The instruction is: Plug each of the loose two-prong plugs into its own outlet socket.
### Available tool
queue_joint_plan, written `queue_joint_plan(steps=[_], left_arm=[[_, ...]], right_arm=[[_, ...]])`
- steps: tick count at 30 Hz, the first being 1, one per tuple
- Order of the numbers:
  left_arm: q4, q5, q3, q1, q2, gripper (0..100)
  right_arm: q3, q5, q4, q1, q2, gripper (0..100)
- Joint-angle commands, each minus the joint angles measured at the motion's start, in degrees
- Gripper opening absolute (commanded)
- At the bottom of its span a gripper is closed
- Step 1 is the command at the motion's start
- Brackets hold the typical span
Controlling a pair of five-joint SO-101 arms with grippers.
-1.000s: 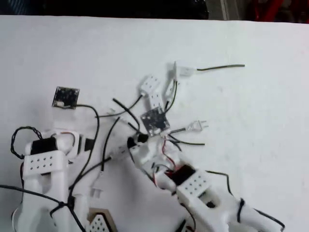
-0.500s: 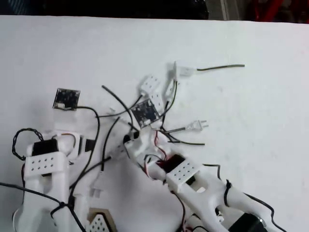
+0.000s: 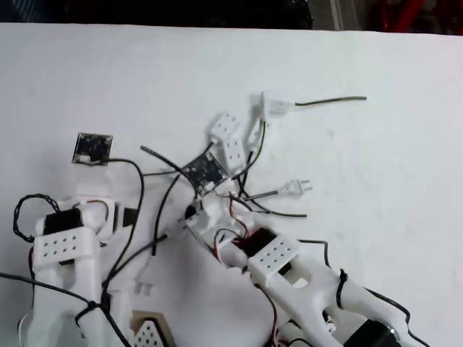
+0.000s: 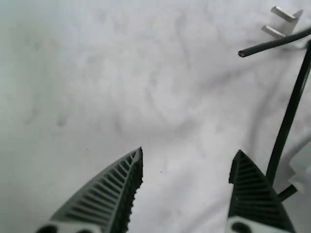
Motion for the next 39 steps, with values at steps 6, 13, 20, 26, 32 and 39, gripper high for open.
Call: queue_joint_plan(steps=[6, 13, 20, 26, 32, 39], left_arm=[[-1.23, 0.53, -0.18, -0.66, -1.71, 29], [-1.23, 0.44, -0.18, -0.48, -1.54, 29], [-2.46, 0.44, 0.0, -0.4, -1.45, 29], [-2.46, 0.44, 0.0, -0.4, -1.45, 29], [-2.46, 0.44, 0.0, -0.4, -1.45, 29], [-2.46, 0.44, 0.0, -0.4, -1.45, 29]], right_arm=[[0.35, 1.32, 5.93, 0.04, 0.22, 1.6], [0.0, 1.41, 9.27, 0.04, 0.22, 1.6], [-4.04, 0.97, 9.8, 0.13, 0.22, 1.6], [-9.05, -1.85, 9.8, 0.13, 0.13, 1.7], [-8.0, -2.29, 9.8, 0.13, -4.26, 1.7], [-2.02, -2.29, 7.43, -0.04, -8.66, 1.7]])
